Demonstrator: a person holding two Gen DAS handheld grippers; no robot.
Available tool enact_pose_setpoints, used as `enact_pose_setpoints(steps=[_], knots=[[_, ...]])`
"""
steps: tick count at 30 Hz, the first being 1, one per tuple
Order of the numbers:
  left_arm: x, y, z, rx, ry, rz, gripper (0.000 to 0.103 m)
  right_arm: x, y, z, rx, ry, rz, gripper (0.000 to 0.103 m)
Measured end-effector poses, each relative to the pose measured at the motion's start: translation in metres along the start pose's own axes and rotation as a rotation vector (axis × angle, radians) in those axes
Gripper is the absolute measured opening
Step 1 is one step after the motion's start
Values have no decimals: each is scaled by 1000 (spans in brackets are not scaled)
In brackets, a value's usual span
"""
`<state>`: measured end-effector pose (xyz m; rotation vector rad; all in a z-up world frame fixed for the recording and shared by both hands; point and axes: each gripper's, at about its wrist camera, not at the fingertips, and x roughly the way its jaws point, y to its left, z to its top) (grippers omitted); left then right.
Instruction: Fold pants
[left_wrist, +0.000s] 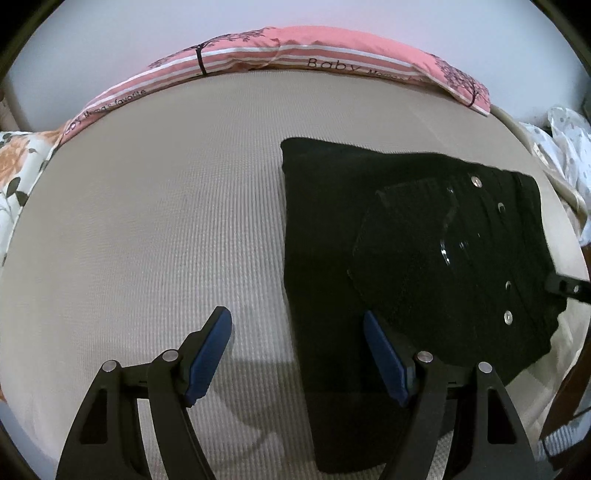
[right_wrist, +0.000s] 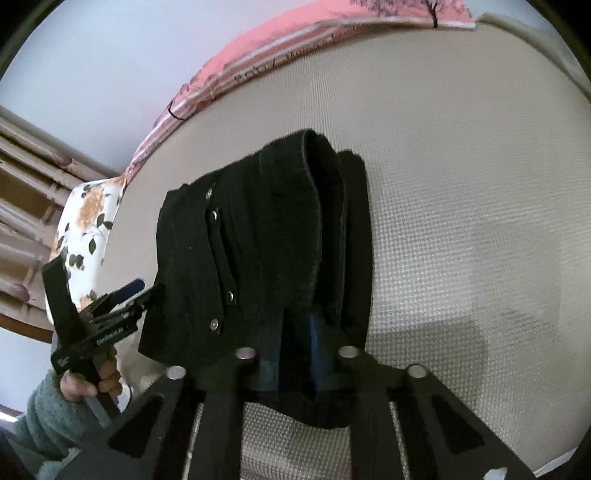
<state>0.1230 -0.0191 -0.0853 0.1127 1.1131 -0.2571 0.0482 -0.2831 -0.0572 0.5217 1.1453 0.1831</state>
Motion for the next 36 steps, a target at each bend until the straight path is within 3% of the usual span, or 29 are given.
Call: enact_pose_setpoints(steps=[7,11,20,28,33,36], knots=[[-11,-7,-12,31,5,3,74,-25,14,-13,-38,-48,-32,5],[-8,-17,-23,92,18,44,74,-11,5,-19,-29,-20,-75,5],[-7,-23,-27,108,1,82,74,-4,-3,-20,-24,3,-73,7],[-12,-22,-24,107,-12,84,74,-8,3,-16,-25,-6,-116,30],[-20,-18,-19,102,-37,98,74,-12,2,-9,-27,-15,-137,37],[-23,-12,-14,88,-44,93,74,-14,4,-5,-29,-19,-151,49]])
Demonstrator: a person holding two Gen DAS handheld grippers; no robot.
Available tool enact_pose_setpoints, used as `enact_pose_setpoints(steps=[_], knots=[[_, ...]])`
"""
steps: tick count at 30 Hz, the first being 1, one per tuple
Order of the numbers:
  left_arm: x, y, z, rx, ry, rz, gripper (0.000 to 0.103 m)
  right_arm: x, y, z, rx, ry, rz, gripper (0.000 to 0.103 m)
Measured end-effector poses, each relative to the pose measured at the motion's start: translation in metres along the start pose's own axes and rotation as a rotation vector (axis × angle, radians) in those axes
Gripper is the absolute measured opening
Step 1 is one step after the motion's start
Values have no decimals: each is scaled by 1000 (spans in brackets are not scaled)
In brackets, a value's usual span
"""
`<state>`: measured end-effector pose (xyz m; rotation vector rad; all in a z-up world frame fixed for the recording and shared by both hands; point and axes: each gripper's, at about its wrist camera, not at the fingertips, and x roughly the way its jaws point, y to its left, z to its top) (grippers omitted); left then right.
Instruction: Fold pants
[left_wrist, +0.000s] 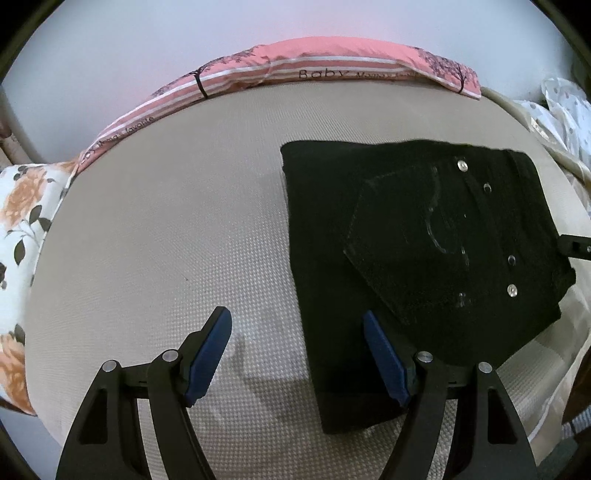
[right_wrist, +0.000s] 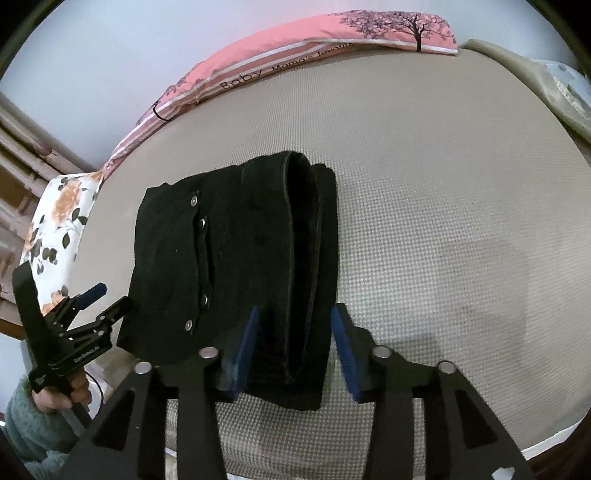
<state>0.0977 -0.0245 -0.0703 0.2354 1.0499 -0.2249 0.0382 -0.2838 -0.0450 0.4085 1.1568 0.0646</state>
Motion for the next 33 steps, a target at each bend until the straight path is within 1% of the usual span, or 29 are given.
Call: enact_pose_setpoints(steps=[1,4,5,7,8,9,11,12,14,15,19,23,26,30,32,33], knots=[[0,4,2,-11,-2,-3,74,0,0,2,2,-2,1,52],[1,16,7,-56,3,-37,74,0,1,9,0,-8,7,52],[2,21,8,-78,9,-64,74,1,-1,11,3,-5,23,52],[4,34,11,-149,26,-148,74,4,-6,15,23,2,64,52],[5,38,11,-174,32,-177,74,6,-7,16,30,10,83,52],[8,44,12,-207,47,-220,74,9,-10,18,38,20,106,52],[14,51,12,-250,75,-281,74,15,-16,20,46,42,141,52],[19,55,13,-268,93,-318,74,19,-18,20,48,55,152,52],[24,57,13,-282,114,-354,74,24,-22,21,47,68,154,52],[29,59,14,-295,131,-390,74,27,-25,21,43,76,164,52],[41,60,15,-333,174,-474,74,37,-37,22,57,100,240,53],[51,58,17,-357,219,-534,74,47,-47,23,69,127,301,55],[54,56,20,-361,223,-561,74,52,-55,24,86,135,357,55],[59,58,27,-364,224,-592,74,59,-56,30,81,139,405,52],[63,58,33,-360,221,-600,74,62,-57,35,78,142,421,49],[64,58,35,-359,211,-598,74,64,-57,37,72,145,426,45]])
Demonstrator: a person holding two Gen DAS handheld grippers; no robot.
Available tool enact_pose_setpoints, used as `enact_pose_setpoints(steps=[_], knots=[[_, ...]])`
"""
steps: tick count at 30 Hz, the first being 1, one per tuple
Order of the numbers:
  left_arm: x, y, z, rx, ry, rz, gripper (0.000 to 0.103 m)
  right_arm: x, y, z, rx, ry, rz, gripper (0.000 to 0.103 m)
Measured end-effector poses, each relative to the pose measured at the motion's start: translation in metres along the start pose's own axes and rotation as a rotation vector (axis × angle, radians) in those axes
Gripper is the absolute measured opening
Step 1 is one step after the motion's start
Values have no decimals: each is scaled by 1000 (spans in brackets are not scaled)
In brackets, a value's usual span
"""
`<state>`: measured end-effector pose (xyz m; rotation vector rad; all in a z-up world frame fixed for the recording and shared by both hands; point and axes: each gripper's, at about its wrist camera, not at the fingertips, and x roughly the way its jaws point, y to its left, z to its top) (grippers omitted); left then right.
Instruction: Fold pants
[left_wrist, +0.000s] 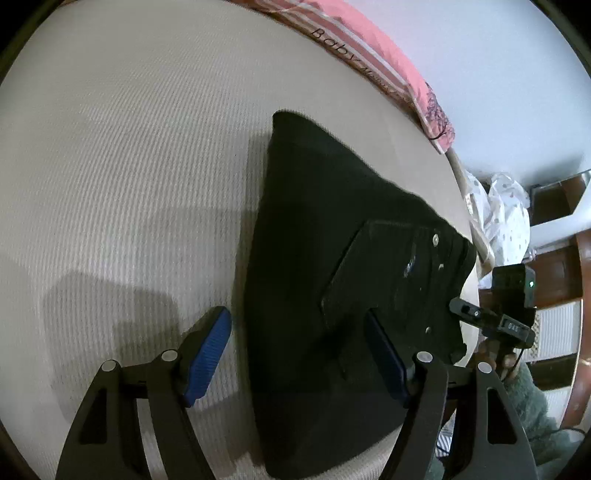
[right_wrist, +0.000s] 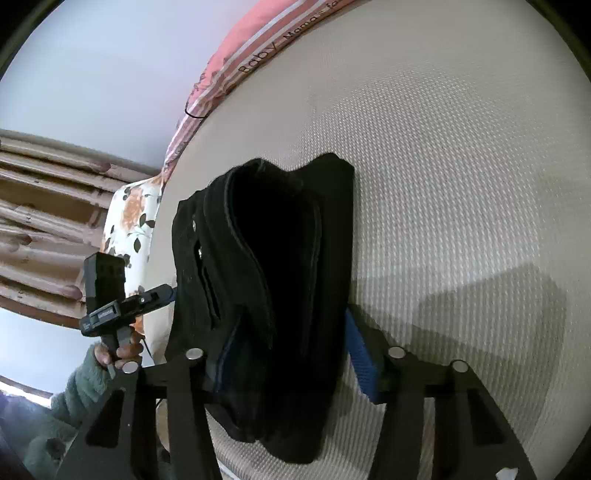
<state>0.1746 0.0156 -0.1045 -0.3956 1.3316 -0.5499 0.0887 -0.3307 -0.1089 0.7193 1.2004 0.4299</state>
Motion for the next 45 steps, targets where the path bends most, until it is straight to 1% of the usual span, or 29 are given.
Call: enact_pose_setpoints(steps=[4,7,8,10,12,15,16,18,20,22,25,31,37,45], knots=[[6,-7,6,47,-19,23,72,5,0,7,-19,-1,18,40],[14,-20,8,97,-49,62,71,9,-2,11,6,-26,44,39],[15,-21,8,102,-58,73,68,10,-2,12,15,-34,42,37],[14,-22,7,94,-67,99,58,9,6,10,9,-49,9,30],[10,-20,7,85,-80,94,38,5,16,8,-7,-76,-10,25],[1,-19,5,74,-101,80,25,-2,33,6,-18,-99,-37,22],[-1,-21,4,83,-108,93,24,-3,38,6,-20,-103,-45,22],[-5,-33,1,132,-131,139,20,-5,51,8,-36,-115,-61,21],[-10,-40,-1,148,-150,142,19,-7,61,10,-39,-123,-72,21],[-16,-39,1,129,-151,115,18,-7,69,12,-32,-125,-70,20],[-23,-37,5,110,-156,106,18,-4,78,18,-43,-122,-72,20],[-38,-30,19,98,-192,122,18,18,96,41,-64,-112,-59,20],[-50,-22,44,101,-217,165,18,37,108,65,-76,-104,-41,20],[-50,-17,76,109,-238,204,18,54,116,95,-82,-106,-39,20]])
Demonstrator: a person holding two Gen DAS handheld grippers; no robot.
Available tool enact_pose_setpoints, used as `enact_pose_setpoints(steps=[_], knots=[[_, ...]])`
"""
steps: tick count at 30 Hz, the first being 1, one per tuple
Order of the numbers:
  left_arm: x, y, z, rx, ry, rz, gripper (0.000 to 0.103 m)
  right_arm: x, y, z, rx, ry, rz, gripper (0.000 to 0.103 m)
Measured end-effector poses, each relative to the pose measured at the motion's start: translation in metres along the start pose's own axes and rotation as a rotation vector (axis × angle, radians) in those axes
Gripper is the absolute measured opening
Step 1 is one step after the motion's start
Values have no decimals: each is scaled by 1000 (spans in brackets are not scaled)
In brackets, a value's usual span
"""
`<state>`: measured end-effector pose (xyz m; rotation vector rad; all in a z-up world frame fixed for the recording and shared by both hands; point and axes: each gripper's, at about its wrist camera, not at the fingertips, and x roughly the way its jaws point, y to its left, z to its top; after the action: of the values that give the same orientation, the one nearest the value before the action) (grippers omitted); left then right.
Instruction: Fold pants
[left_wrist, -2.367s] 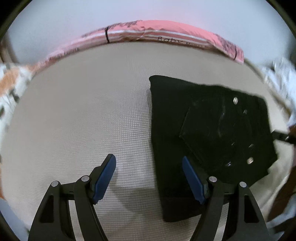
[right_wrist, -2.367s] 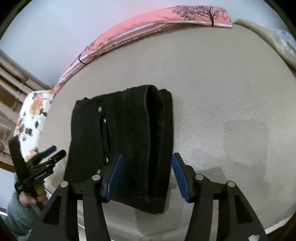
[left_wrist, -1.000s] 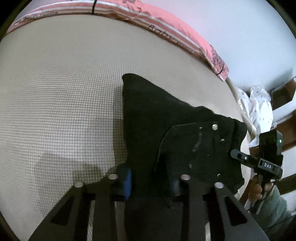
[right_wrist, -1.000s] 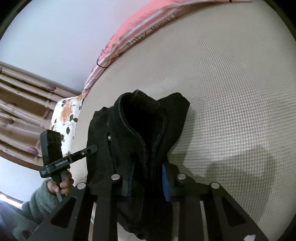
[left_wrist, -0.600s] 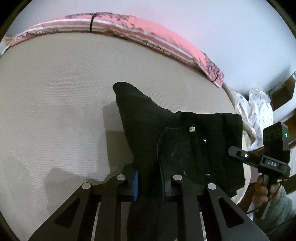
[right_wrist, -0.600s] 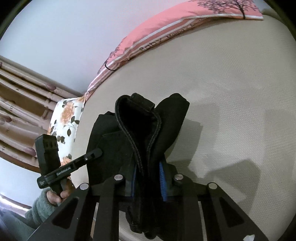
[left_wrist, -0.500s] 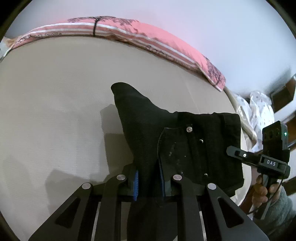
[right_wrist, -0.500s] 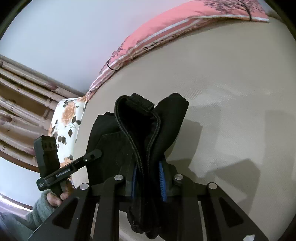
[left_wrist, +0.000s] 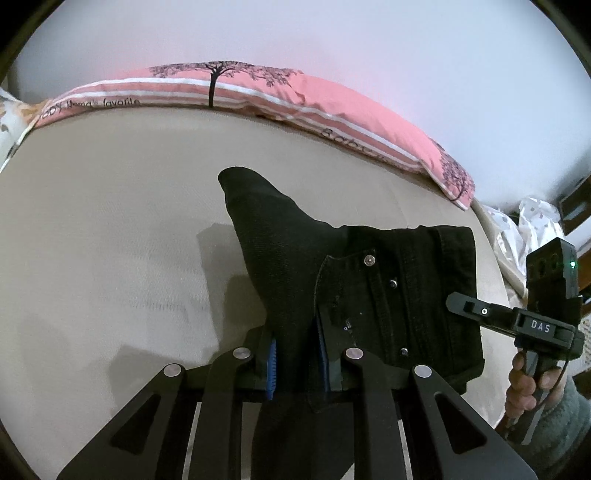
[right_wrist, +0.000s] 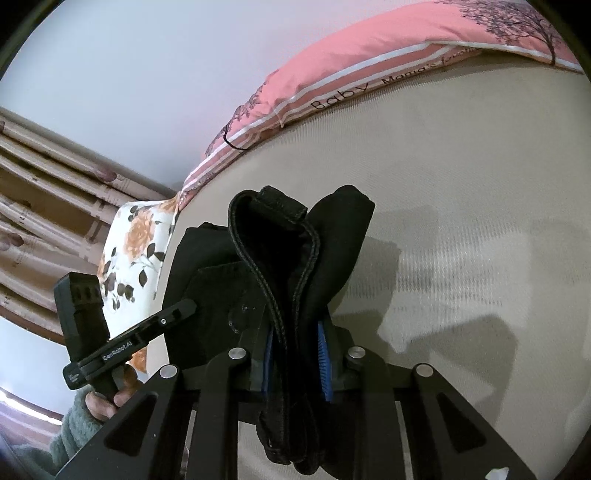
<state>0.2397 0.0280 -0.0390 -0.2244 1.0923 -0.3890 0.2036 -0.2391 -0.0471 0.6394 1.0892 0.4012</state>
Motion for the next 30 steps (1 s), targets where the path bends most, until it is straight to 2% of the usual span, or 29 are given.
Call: enact_pose_setpoints(steps=[10,15,19,25,30], knots=[[15,12,28,20,-14,45,18,21,3,34,-21,-7,-43,19],[34,26,24,23,5,112,20,35,-6,36,-55,-2,-146,20],[48,37,18,6,39,137,31,42,-17,32,-55,7,-218,29],[51,34,18,26,27,204,46,47,-13,26,-82,-5,-308,40],[42,29,7,34,29,274,58,40,-8,17,-81,-11,-359,42]])
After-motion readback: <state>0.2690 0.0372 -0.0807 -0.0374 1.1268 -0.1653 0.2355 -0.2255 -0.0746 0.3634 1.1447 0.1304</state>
